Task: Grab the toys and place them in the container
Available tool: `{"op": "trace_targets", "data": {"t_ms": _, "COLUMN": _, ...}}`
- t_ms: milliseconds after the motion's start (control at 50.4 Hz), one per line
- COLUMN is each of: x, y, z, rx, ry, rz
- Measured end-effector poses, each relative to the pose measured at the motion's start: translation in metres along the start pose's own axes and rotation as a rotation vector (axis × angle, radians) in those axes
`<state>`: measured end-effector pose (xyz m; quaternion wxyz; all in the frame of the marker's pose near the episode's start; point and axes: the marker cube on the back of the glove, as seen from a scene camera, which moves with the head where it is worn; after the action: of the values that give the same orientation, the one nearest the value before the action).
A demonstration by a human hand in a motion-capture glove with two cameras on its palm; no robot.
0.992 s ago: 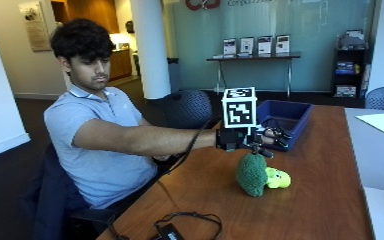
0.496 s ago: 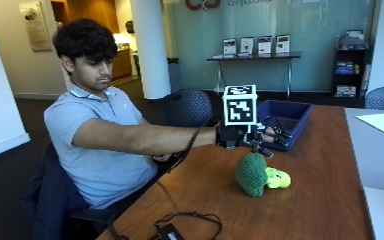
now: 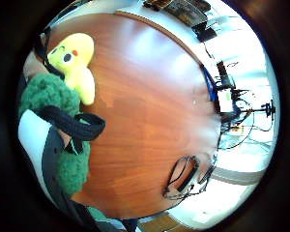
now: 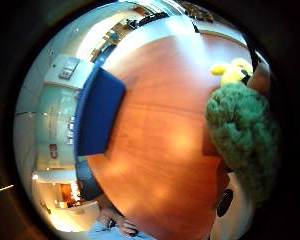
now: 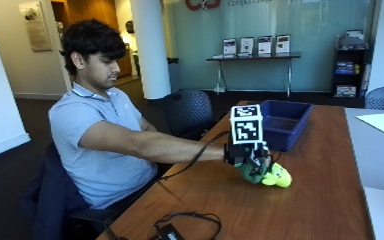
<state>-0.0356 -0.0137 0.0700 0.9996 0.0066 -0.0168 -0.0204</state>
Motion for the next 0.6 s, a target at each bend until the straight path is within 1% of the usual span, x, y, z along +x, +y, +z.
{"op": "trace_targets", "data": {"t_ms": 159, "x": -0.053, "y": -0.022, "z": -0.064, "rx": 0.082, "ry": -0.034, "rz": -0.062}}
{"op": "trace_targets", "data": {"t_ms": 258, "x": -0.106, "y": -0.035, "z": -0.110, "rx": 0.128, "ry": -0.060, "rz": -0.122}}
{"op": "trace_targets", "data": {"t_ms": 357, "x": -0.165, "y": -0.043, "z": -0.141, "rx": 0.139, "ry": -0.094, "rz": -0.198}}
{"op": "trace_targets", "data": {"t_ms": 476, "x": -0.243, "y": -0.047, "z": -0.154, "rx": 0.127, "ry": -0.112, "rz": -0.298}}
{"op": "trace_targets", "data": {"t_ms": 595, "x": -0.307, "y": -0.049, "z": -0.144, "rx": 0.081, "ry": -0.090, "rz": -0.387}}
